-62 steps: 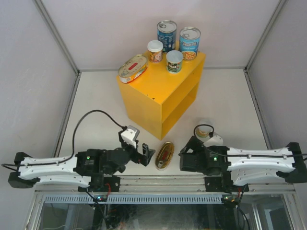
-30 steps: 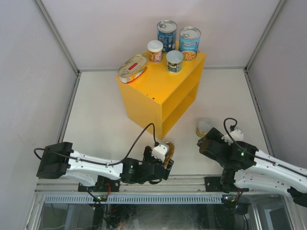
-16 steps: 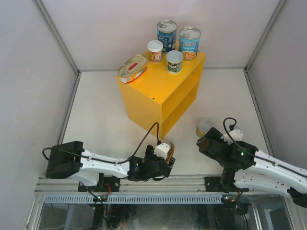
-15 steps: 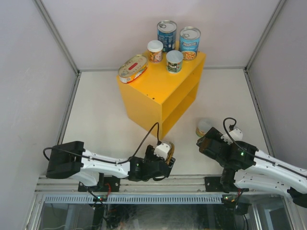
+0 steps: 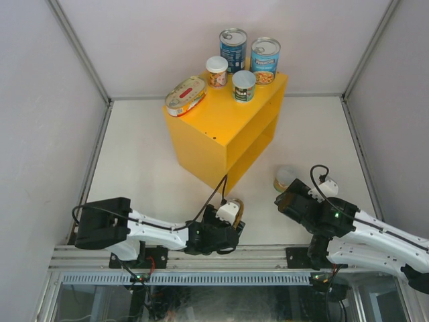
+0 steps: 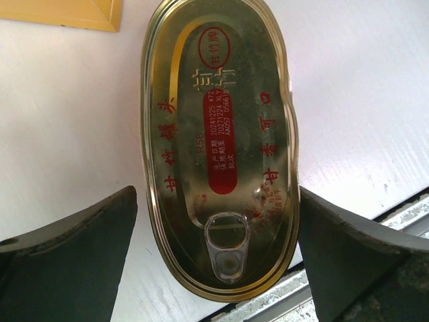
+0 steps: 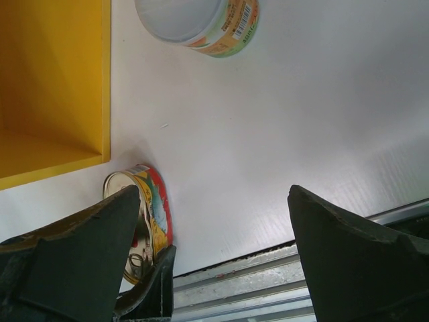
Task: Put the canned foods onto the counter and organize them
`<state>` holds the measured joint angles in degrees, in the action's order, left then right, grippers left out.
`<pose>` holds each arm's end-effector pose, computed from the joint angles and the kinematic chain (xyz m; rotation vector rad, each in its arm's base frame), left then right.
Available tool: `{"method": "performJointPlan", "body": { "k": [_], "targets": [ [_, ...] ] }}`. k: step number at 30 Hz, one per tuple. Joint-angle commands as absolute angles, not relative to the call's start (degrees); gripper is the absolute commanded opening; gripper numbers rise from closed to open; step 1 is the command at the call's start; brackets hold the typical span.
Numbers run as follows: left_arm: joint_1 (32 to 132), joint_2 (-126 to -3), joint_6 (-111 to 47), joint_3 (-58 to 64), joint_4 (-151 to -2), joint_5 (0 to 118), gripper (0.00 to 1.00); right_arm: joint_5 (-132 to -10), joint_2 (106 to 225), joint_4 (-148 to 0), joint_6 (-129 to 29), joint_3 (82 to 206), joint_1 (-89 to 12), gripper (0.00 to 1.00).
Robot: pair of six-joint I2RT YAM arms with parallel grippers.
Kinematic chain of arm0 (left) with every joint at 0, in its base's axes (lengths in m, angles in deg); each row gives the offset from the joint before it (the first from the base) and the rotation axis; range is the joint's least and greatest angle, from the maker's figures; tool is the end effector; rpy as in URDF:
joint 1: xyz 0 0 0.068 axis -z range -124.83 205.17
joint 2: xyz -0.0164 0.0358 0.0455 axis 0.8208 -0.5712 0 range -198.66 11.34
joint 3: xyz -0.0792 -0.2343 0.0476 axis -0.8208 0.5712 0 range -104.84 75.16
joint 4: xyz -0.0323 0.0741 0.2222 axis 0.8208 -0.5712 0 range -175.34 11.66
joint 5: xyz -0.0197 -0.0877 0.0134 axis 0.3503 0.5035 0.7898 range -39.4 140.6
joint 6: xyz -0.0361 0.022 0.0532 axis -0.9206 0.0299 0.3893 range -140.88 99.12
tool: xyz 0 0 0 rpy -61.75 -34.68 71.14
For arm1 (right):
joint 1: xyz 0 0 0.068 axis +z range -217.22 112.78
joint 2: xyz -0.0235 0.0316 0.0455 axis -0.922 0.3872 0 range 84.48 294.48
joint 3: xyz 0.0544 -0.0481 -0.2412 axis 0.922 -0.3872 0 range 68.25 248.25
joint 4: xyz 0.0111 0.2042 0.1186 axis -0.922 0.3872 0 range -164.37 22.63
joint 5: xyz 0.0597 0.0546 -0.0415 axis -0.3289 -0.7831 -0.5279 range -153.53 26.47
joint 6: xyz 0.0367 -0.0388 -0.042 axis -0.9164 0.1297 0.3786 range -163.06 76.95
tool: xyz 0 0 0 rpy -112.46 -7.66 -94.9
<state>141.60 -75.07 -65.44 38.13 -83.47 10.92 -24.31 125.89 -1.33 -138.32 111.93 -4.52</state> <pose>0.0510 -0.2570 0.1344 0.5620 2.1968 -0.3189 0.0729 0.0660 0.2326 0.8121 2.2632 0.2357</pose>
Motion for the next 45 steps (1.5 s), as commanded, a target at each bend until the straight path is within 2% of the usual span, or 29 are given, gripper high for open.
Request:
{"method": "performJointPlan", "body": {
  "k": [1, 10, 12, 16, 21, 25, 30, 45],
  "targets": [
    [141.37, -75.92, -67.11, 36.97, -81.21, 7.79, 0.98, -24.31, 125.72, -3.25, -136.27, 111.94, -5.30, 0.91],
    [141.56, -76.89, -67.46, 38.41, -76.94, 6.64, 0.93, -26.38, 128.29, -4.56, -135.20, 111.86, -5.53, 0.90],
    [141.65, -77.53, -67.47, 38.28, -75.94, 6.66, 0.89, -26.76, 128.53, -4.91, -135.39, 111.48, -5.51, 0.90],
    [141.88, -78.64, -67.46, 37.58, -75.55, 6.67, 0.71, -26.98, 128.76, -4.98, -135.42, 111.26, -5.41, 0.90],
    [142.69, -77.42, -68.19, 38.53, -75.38, 5.38, 0.24, -26.79, 128.11, -3.55, -136.19, 111.23, -5.42, 0.89],
    [143.50, -75.14, -68.56, 40.21, -75.24, 4.38, 0.01, -26.88, 127.68, -2.62, -136.66, 111.24, -5.35, 0.89],
    [145.10, -72.62, -64.98, 41.43, -72.51, 5.06, 0.00, -26.64, 126.43, -1.05, -137.93, 111.27, -4.76, 0.89],
    [150.29, -63.26, -63.47, 41.24, -77.81, 2.14, 0.00, -25.45, 123.33, 3.74, -142.30, 110.90, -2.00, 0.88]
  ]
}}
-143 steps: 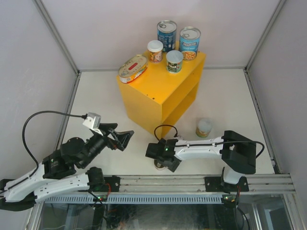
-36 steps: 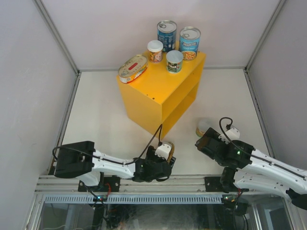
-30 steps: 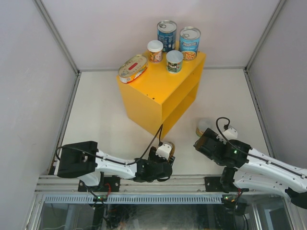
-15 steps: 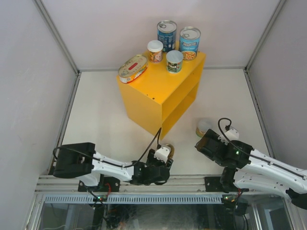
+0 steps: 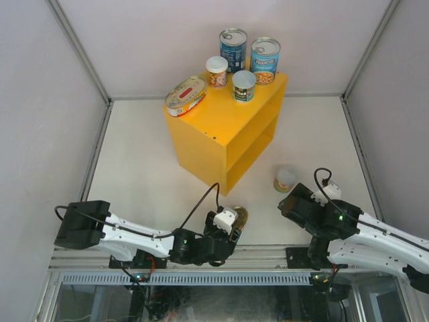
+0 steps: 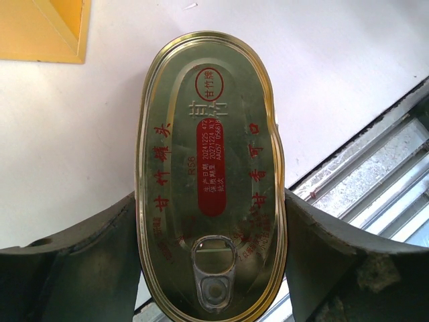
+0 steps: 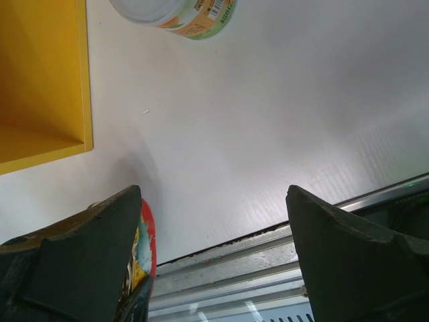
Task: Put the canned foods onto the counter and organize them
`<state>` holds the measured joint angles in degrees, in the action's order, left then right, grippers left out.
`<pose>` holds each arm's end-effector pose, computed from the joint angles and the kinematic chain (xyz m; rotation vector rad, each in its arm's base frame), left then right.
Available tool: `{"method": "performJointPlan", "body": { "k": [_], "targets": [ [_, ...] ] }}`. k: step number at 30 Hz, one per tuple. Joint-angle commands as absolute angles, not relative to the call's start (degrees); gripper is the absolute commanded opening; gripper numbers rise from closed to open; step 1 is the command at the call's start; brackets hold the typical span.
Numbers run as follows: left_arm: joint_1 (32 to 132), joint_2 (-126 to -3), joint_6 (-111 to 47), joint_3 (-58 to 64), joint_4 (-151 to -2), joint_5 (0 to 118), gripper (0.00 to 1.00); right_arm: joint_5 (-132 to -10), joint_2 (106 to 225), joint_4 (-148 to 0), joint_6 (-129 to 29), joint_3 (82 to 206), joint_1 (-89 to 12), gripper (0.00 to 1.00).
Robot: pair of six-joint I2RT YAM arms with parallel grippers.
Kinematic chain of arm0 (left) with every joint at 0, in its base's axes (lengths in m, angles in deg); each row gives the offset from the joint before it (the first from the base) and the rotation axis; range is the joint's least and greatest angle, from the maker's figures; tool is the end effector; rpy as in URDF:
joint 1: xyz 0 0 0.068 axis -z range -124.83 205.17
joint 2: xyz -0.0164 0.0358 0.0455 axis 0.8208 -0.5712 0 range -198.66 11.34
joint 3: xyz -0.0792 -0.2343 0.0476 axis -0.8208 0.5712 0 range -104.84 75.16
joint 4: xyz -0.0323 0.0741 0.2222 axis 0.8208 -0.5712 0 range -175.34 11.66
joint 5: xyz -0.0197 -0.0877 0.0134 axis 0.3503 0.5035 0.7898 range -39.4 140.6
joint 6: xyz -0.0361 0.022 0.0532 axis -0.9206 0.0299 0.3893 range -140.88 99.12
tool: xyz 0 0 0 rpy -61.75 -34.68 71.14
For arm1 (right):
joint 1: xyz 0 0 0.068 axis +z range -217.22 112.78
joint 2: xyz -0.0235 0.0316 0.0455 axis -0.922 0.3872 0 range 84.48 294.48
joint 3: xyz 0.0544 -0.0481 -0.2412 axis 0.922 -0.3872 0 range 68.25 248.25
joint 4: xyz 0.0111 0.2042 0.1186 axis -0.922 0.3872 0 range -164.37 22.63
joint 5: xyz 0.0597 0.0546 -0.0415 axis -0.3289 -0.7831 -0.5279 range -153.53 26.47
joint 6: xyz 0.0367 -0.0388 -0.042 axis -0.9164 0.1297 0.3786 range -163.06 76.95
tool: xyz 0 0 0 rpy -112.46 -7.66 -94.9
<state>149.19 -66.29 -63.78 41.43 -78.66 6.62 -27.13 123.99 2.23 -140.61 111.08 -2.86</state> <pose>0.0204 -0.2501 0.1632 0.5856 2.0576 -0.5157 0.0643 0.0592 0.2273 0.8173 2.3254 0.2301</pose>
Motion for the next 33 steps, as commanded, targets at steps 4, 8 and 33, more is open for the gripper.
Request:
{"method": "performJointPlan", "body": {
  "k": [4, 8, 33],
  "targets": [
    [152.31, -61.86, -63.47, 40.14, -80.60, 0.45, 0.00, -25.10, 123.48, 4.00, -143.60, 110.94, -0.57, 0.87],
    [154.46, -59.85, -62.28, 37.93, -84.17, -1.14, 0.00, -24.63, 123.85, 4.81, -144.55, 110.91, 0.23, 0.87],
    [158.73, -45.43, -42.77, 12.04, -104.84, -6.61, 0.00, -21.86, 122.79, 5.07, -146.84, 112.27, 2.63, 0.86]
  ]
}}
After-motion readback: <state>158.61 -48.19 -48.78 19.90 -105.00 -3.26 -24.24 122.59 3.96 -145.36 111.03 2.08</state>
